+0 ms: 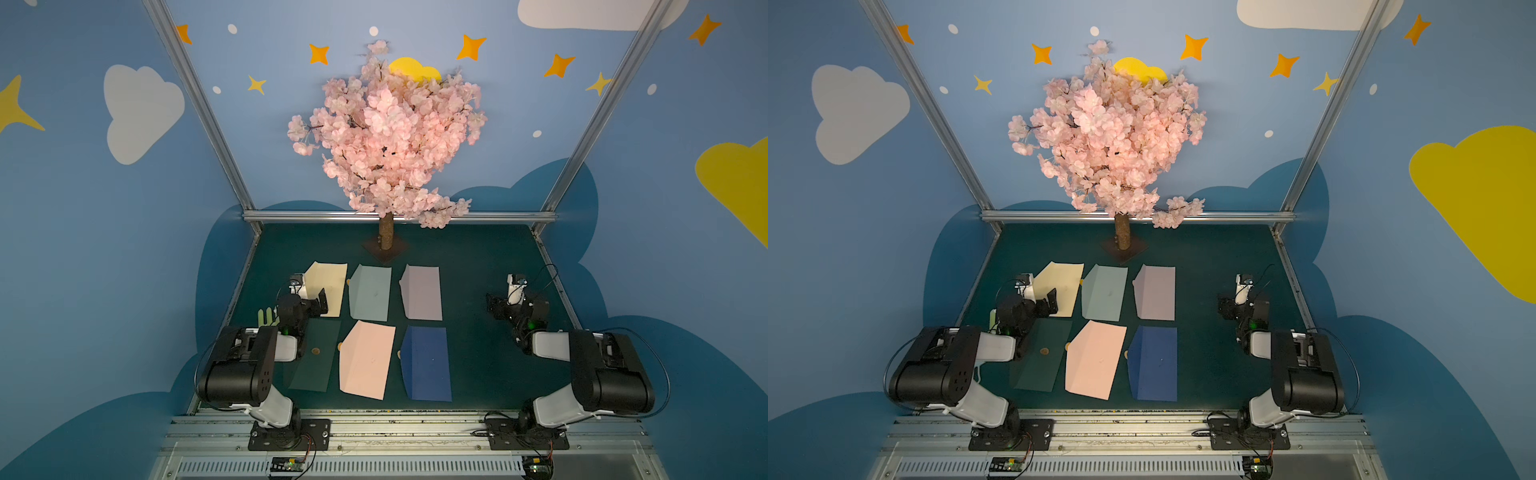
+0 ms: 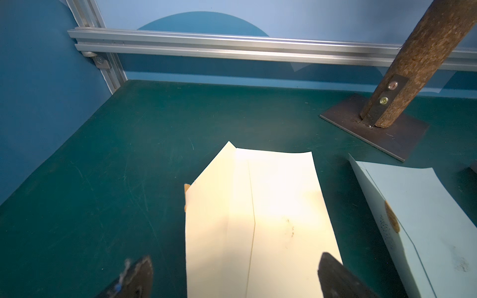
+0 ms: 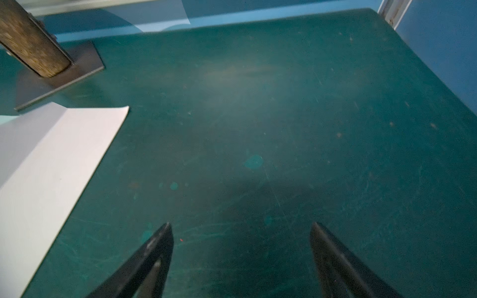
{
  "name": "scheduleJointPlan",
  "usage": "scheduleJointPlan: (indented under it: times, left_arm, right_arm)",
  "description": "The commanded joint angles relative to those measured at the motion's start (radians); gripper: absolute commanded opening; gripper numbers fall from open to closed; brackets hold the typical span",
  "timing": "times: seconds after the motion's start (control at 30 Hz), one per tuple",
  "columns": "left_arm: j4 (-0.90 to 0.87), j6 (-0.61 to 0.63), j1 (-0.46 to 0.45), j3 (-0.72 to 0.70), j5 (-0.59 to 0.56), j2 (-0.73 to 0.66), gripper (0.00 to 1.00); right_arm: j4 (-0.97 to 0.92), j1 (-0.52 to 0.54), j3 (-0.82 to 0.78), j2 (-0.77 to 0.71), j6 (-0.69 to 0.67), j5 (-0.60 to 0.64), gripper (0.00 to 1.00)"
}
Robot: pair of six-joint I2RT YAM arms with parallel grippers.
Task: Open the envelope
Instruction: Reset both arms
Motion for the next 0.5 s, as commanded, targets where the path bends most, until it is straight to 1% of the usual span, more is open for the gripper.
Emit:
scheduleJointPlan:
  times: [0.0,0.03,0.1,0.17,0.47]
  left_arm:
    - [0.010,0.020,-0.004,0.008,-0.011,-0.003,1.00]
    - [0.013,0.022,-0.004,0.006,-0.011,-0.003,1.00]
    - [0.013,0.021,-0.005,0.007,-0.010,-0.003,1.00]
    - [0.012,0.022,-0.004,0.006,-0.011,-0.003,1.00]
    - [0.008,0.020,-0.004,0.009,-0.010,-0.001,1.00]
  right_arm:
    - [0.168,0.000,-0.029,0.033,-0.011,-0.031,0.87]
    - [0.186,0.001,-0.030,0.035,-0.009,-0.030,0.87]
    - [0.126,0.001,-0.018,0.018,0.002,-0.025,0.88]
    - [0.175,0.000,-0.030,0.032,-0.012,-0.029,0.88]
    - [0.170,0.002,-0.029,0.030,-0.011,-0.029,0.88]
